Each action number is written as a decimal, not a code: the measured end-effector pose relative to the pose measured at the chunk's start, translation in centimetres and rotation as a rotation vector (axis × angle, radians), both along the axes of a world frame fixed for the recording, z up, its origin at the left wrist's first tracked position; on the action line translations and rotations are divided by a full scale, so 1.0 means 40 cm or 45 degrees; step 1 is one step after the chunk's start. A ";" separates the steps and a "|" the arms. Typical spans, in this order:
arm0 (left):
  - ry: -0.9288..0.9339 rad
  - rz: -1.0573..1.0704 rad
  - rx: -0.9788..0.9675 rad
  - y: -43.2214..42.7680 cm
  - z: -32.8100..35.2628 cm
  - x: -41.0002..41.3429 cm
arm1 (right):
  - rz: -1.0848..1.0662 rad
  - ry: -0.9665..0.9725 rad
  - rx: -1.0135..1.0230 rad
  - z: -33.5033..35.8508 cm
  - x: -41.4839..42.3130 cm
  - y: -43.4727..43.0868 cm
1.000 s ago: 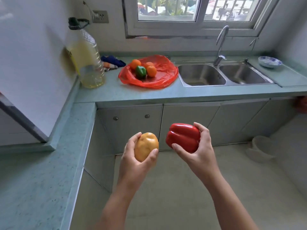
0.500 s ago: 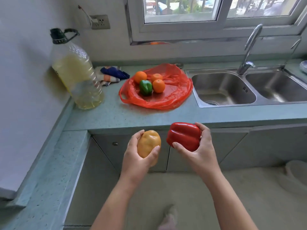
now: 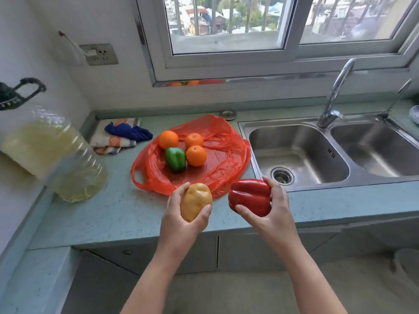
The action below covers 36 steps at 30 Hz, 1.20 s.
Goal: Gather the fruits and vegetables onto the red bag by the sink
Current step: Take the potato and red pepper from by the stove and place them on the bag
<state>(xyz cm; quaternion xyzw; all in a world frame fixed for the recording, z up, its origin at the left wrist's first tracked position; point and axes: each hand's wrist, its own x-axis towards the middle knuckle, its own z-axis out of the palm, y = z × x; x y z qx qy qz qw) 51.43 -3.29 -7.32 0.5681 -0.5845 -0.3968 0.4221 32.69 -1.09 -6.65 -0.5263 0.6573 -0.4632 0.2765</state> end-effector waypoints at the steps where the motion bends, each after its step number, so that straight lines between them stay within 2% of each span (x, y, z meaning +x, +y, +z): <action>1: -0.010 -0.001 0.000 -0.023 -0.004 -0.002 | -0.002 0.011 0.014 -0.007 -0.005 -0.019; 11: -0.034 -0.159 0.054 -0.323 -0.036 -0.020 | -0.114 0.068 0.143 -0.055 -0.017 -0.252; 17: -0.161 -0.356 -0.060 -0.532 -0.055 -0.027 | -0.179 0.129 0.237 -0.114 -0.019 -0.413; 23: -0.258 -0.469 -0.134 -0.683 -0.087 -0.068 | -0.117 0.220 0.300 -0.149 -0.035 -0.499; 29: -0.302 -0.557 -0.068 -0.775 -0.135 -0.123 | -0.051 0.254 0.299 -0.182 -0.056 -0.566; 36: -0.468 -0.680 -0.045 -0.847 -0.191 -0.164 | 0.043 0.358 0.451 -0.229 -0.078 -0.623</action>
